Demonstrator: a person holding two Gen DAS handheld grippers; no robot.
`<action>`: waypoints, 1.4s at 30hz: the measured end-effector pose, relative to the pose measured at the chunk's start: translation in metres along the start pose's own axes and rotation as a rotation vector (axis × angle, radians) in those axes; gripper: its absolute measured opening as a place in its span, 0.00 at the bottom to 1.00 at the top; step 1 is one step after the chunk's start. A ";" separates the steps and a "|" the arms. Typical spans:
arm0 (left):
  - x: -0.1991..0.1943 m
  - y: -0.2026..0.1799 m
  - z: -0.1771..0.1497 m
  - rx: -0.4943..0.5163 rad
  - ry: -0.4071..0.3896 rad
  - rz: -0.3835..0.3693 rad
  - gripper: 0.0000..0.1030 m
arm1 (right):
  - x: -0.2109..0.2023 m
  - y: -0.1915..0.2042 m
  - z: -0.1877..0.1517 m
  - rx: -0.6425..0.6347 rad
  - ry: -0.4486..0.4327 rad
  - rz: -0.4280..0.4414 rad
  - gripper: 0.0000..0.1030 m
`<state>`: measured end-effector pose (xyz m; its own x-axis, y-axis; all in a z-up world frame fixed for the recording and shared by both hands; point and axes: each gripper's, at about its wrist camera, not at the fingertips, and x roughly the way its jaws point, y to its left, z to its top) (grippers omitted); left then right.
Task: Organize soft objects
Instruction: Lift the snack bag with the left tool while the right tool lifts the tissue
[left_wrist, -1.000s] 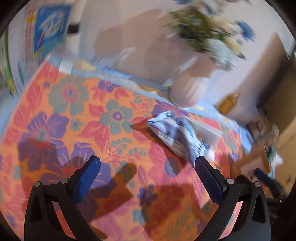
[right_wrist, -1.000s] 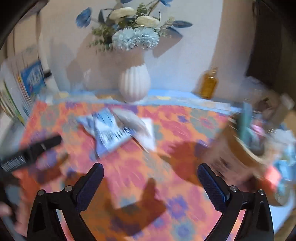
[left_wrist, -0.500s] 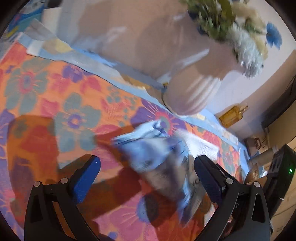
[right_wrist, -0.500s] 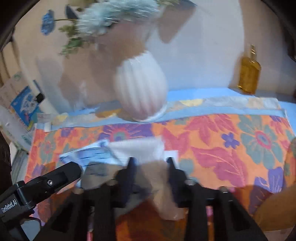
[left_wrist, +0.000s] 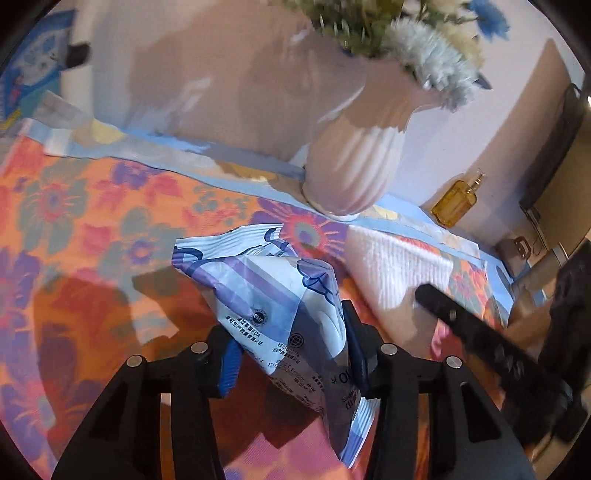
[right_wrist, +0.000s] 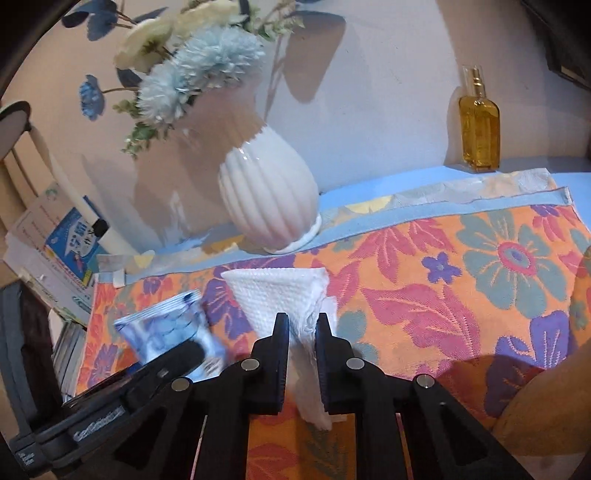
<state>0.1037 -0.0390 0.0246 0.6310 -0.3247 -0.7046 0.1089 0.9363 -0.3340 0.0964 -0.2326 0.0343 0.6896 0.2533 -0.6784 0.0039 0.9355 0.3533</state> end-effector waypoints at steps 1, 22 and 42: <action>-0.010 0.004 -0.005 0.007 -0.015 0.009 0.43 | -0.003 0.006 -0.004 -0.025 -0.013 -0.070 0.13; -0.062 0.086 -0.055 -0.150 -0.073 -0.027 0.43 | 0.008 0.028 -0.023 -0.037 0.215 -0.005 1.00; -0.062 0.071 -0.056 -0.046 -0.090 0.009 0.43 | 0.039 0.075 -0.027 -0.239 0.135 -0.138 0.13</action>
<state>0.0293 0.0403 0.0089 0.6982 -0.3013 -0.6493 0.0688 0.9311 -0.3581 0.1037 -0.1459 0.0169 0.5916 0.1355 -0.7947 -0.0905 0.9907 0.1015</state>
